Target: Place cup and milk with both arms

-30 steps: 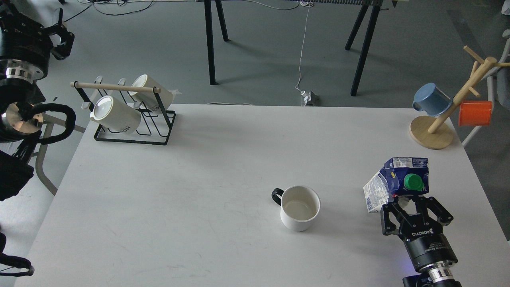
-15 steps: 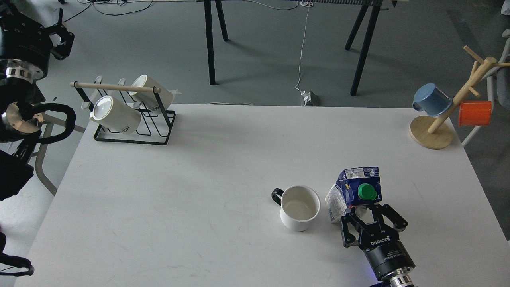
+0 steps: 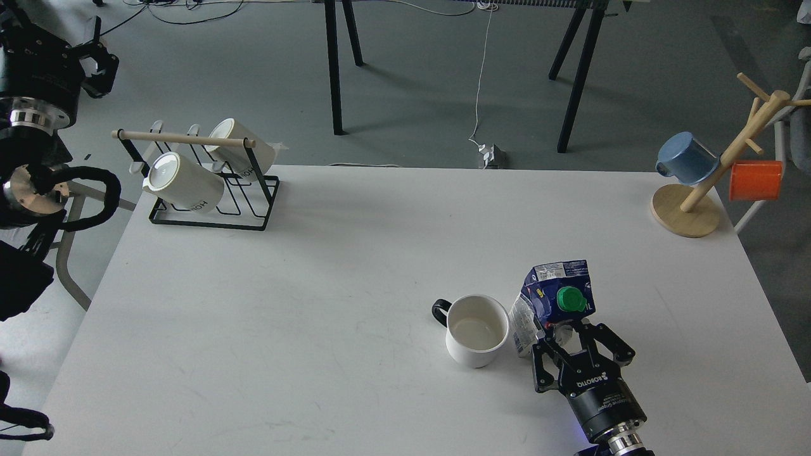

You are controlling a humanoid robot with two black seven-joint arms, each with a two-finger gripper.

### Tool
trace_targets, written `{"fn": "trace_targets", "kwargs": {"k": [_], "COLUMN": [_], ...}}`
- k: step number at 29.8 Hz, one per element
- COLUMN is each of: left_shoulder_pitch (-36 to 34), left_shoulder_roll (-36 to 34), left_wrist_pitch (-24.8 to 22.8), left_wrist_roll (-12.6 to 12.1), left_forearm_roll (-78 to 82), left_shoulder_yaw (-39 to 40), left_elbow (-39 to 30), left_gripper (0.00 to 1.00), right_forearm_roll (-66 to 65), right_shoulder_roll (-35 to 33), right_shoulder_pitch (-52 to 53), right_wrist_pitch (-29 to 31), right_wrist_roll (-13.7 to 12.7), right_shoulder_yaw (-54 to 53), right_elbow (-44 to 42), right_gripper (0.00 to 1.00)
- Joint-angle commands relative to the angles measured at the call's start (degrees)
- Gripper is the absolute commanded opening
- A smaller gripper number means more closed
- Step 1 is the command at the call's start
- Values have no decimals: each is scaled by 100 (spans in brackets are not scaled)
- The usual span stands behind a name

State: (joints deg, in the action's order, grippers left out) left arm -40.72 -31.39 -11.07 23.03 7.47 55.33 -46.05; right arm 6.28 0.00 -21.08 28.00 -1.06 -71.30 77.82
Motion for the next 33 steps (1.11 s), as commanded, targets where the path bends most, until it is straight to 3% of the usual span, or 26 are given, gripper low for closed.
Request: {"fn": "trace_targets", "kwargs": {"k": [1,2,5,6,23,30,33], "left_shoulder_pitch": [2,2,2,2,46,37,37], "left_shoulder_roll": [-16,-16,-7,-7,-25,-25,-33], "left_wrist_pitch": [-9,-9,-9,-9,-44,-88,-429], "left_wrist_roll": [0,0,0,0,9,0,-96], "left_forearm_roll": [0,0,0,0,0,-35,-44], "left_shoulder_yaw": [-5,4,4,4,4,30,13], "left_elbow": [0,0,0,0,0,-9,-36], "left_gripper": [100,100,100,100,100,100,100], "right_forearm_roll": [-4,-12,-4,-4,-30,-56,-56], "right_shoulder_roll": [0,0,0,0,-211,-1141,-1554], "right_shoulder_pitch": [-10,-10,-36,-45,-748,-1135,-1135], "right_wrist_pitch": [0,0,0,0,0,0,0], "right_wrist_roll": [1,1,-8,-8,-17,-17,-17], "right_shoulder_yaw": [-7,-7,-7,-7,37,-700,-1227], "right_elbow": [-48,-48,-48,-48,23,374,593], "right_gripper": [65,78,94,96,98,98,98]}}
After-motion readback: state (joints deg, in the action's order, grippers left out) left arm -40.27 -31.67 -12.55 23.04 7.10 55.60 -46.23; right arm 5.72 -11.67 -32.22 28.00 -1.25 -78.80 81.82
